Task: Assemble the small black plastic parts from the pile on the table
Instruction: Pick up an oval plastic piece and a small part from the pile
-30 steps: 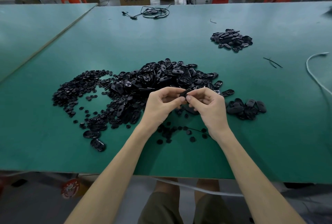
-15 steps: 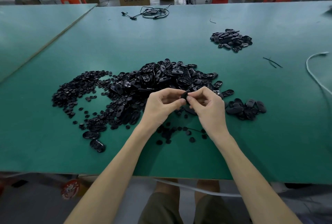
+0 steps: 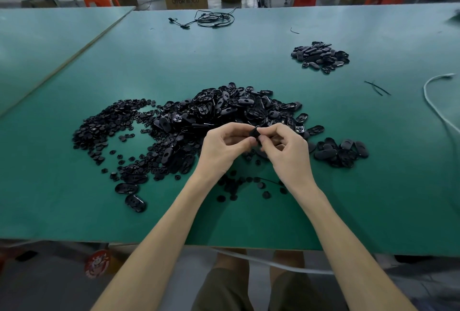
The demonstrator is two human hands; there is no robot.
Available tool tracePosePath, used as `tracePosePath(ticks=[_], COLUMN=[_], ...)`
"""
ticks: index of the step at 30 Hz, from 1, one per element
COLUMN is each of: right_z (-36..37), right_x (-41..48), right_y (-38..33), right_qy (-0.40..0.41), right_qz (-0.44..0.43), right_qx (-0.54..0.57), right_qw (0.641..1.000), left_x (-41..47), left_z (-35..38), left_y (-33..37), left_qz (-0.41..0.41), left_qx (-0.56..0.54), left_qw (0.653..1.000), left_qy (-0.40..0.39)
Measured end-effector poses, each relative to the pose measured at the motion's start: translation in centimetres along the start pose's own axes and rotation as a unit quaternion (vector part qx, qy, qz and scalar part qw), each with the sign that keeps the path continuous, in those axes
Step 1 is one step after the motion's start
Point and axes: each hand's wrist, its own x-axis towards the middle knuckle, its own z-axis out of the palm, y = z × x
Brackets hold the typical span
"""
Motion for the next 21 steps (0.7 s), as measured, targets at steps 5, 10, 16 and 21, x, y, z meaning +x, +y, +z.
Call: tracePosePath(ticks=[5,10,16,21], right_z=[0.26,0.35,0.46,0.32], right_x=[-0.08,-0.17,-0.16,-0.12], right_y=[-0.12,0.04,0.11,0.25], right_qy=[-0.002,0.009,0.004,0.005], right_qz=[-0.052,-0.096,-0.104,-0.096], right_qx=[-0.025,-0.061,-0.086,-0.069], right_qw=[0.998,0.993,0.991,0.993], left_x=[-0.05,-0.19,-0.17,-0.13], left_z=[-0.12,-0.15,-0.26,-0.27], left_y=[0.30,0.62,0.68,0.66], left_qz=[-0.010,-0.014,-0.034,-0.043], left_qx=[-0.049,-0.085,-0.105,-0.109], left_qw=[0.998,0.996,0.993,0.992], left_qy=[0.029,0.021,0.032,0.035])
